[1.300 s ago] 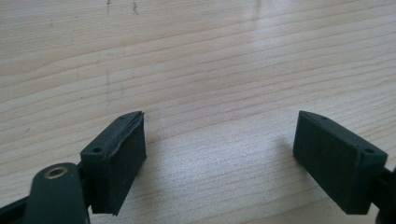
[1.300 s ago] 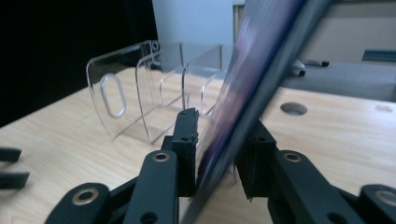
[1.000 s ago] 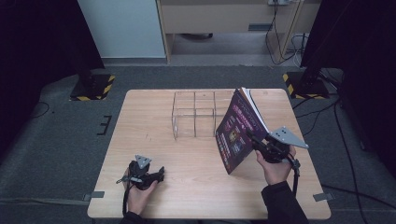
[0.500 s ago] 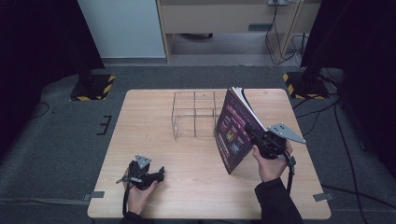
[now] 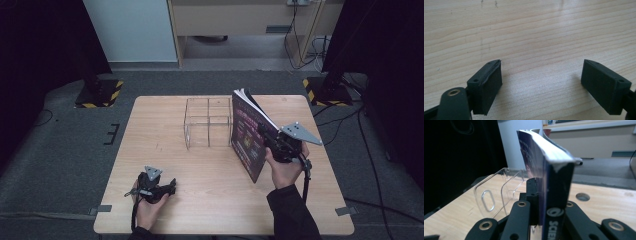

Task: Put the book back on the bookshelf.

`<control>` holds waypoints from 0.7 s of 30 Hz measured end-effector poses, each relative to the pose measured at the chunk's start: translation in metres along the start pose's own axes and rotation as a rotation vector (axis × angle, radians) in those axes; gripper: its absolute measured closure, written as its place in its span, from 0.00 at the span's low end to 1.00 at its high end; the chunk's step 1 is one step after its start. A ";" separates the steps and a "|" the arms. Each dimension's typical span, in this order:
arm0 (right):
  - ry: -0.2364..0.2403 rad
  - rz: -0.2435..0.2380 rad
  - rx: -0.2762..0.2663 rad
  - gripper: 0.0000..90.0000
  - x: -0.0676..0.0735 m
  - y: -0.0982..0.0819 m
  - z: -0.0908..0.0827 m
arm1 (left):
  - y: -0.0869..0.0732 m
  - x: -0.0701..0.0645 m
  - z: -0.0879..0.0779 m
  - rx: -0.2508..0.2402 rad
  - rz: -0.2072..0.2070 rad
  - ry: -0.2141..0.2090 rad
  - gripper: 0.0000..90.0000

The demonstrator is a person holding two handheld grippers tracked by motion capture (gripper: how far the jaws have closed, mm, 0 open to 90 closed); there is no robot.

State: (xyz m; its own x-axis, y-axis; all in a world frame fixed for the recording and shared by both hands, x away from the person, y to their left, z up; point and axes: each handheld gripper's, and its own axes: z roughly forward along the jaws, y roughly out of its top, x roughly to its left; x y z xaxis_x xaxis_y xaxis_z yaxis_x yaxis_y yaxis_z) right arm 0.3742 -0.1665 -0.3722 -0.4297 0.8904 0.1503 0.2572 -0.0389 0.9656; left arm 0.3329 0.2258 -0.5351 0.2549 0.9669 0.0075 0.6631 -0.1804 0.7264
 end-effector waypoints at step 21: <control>-0.148 0.003 -0.076 0.94 -0.016 -0.004 0.066 | 0.000 0.000 0.000 -0.001 0.000 0.000 0.18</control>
State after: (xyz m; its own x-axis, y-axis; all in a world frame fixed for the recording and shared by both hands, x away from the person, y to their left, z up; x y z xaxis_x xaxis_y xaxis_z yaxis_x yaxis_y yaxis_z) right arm 0.4375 -0.1507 -0.3923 -0.2958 0.9469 0.1256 0.1895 -0.0707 0.9793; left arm 0.3330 0.2259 -0.5351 0.2545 0.9670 0.0073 0.6625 -0.1798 0.7272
